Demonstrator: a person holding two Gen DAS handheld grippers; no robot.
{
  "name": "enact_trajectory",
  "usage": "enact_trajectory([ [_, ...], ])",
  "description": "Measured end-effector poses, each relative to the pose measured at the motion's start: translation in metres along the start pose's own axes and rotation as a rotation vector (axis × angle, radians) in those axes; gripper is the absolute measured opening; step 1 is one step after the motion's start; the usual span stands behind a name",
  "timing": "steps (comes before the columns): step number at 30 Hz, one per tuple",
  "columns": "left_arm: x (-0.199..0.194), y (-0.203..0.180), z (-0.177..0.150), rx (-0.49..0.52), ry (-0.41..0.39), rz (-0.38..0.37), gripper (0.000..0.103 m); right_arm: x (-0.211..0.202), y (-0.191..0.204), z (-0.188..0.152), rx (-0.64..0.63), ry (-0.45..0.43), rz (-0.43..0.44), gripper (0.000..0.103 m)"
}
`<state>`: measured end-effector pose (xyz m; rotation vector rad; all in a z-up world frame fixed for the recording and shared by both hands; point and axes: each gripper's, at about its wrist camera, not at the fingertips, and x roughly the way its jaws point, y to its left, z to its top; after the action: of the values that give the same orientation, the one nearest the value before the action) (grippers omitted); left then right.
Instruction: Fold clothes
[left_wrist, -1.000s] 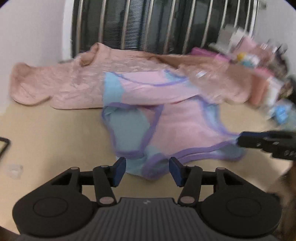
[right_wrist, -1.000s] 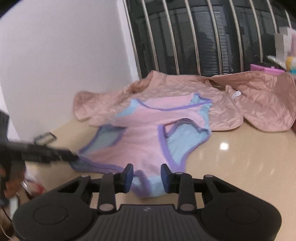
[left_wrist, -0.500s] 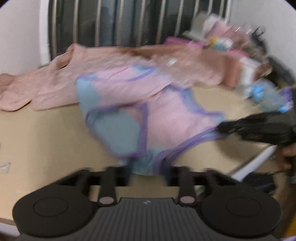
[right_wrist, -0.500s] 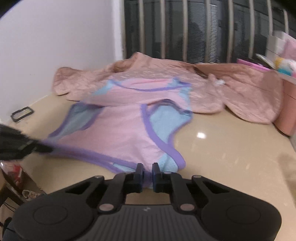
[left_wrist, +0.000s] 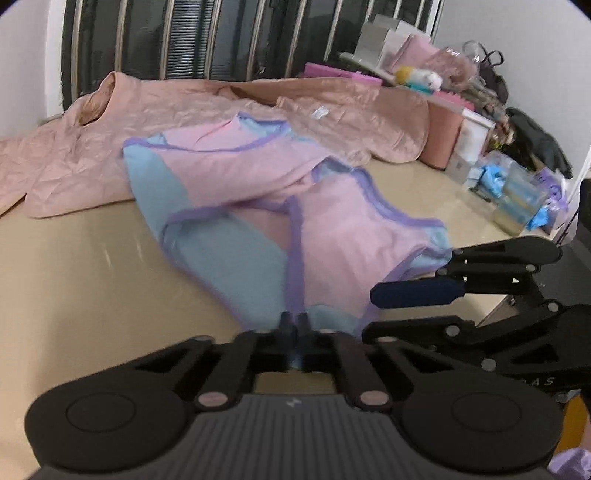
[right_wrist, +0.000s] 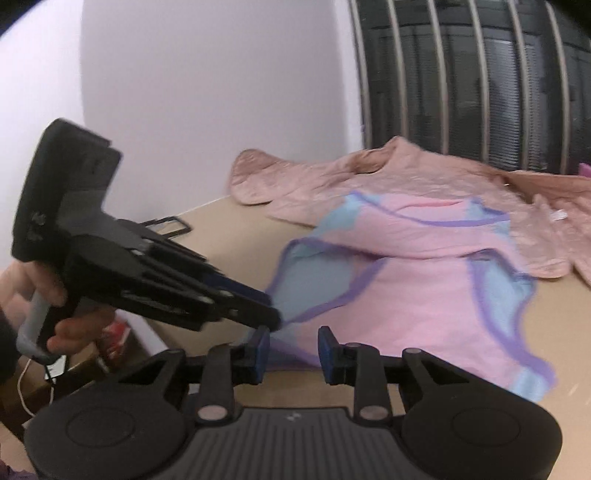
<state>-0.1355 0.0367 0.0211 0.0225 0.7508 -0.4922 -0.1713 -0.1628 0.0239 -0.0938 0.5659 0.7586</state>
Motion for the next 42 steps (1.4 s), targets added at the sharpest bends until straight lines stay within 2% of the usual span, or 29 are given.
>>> enact_trajectory([
  [4, -0.005, 0.013, 0.001, -0.096, -0.033, 0.029, 0.003, 0.016, 0.006, 0.0, -0.006, 0.016, -0.004, 0.027],
  [7, -0.014, 0.023, 0.005, -0.139, -0.069, 0.04, 0.015, 0.021, 0.016, -0.001, -0.041, 0.034, -0.016, 0.027],
  [9, -0.02, 0.032, 0.013, -0.159, -0.095, 0.083, 0.034, 0.023, 0.02, 0.002, -0.024, 0.016, -0.006, 0.027],
  [11, -0.021, 0.044, 0.024, -0.18, -0.115, 0.146, 0.036, 0.024, 0.023, 0.007, 0.008, -0.015, 0.029, 0.028],
  [13, -0.016, 0.054, 0.038, -0.183, -0.121, 0.216, 0.036, 0.035, 0.032, 0.007, -0.012, 0.011, 0.027, 0.027],
  [14, -0.013, 0.059, 0.048, -0.187, -0.132, 0.231, 0.036, 0.043, 0.035, 0.007, -0.027, 0.034, 0.013, 0.024],
  [15, -0.009, 0.064, 0.058, -0.191, -0.144, 0.245, 0.036, 0.048, 0.036, 0.006, -0.034, 0.05, 0.001, 0.014],
  [17, -0.002, 0.075, 0.077, -0.199, -0.166, 0.273, 0.039, 0.047, 0.034, 0.003, -0.017, 0.045, -0.016, 0.007],
  [19, 0.012, 0.086, 0.1, -0.203, -0.169, 0.256, 0.044, 0.041, 0.022, 0.003, 0.048, 0.062, -0.005, 0.004],
  [23, 0.047, 0.1, 0.141, -0.203, -0.158, 0.339, 0.049, 0.018, 0.001, -0.004, 0.097, 0.096, -0.015, 0.004],
  [26, 0.081, 0.113, 0.163, -0.235, -0.106, 0.387, 0.051, -0.013, -0.019, -0.015, 0.12, 0.124, -0.037, 0.004],
  [28, 0.102, 0.122, 0.168, -0.278, -0.065, 0.383, 0.051, -0.034, -0.039, -0.022, 0.155, 0.127, -0.09, 0.004],
  [31, 0.124, 0.123, 0.16, -0.296, -0.004, 0.366, 0.047, -0.059, -0.066, -0.031, 0.188, 0.133, -0.215, 0.003],
  [34, 0.125, 0.111, 0.146, -0.279, -0.013, 0.355, 0.019, -0.075, -0.089, -0.038, 0.229, 0.129, -0.312, 0.004],
  [35, 0.12, 0.105, 0.14, -0.266, -0.016, 0.336, 0.003, -0.079, -0.095, -0.04, 0.235, 0.128, -0.335, 0.004],
  [37, 0.095, 0.099, 0.119, -0.36, -0.089, 0.305, 0.002, -0.082, -0.101, -0.041, 0.237, 0.125, -0.354, 0.004],
  [41, 0.021, 0.066, 0.065, -0.363, -0.223, 0.457, 0.002, -0.08, -0.104, -0.04, 0.221, 0.125, -0.37, 0.004],
  [42, 0.007, 0.053, 0.054, -0.333, -0.228, 0.478, 0.002, -0.08, -0.104, -0.04, 0.221, 0.125, -0.368, 0.004],
])
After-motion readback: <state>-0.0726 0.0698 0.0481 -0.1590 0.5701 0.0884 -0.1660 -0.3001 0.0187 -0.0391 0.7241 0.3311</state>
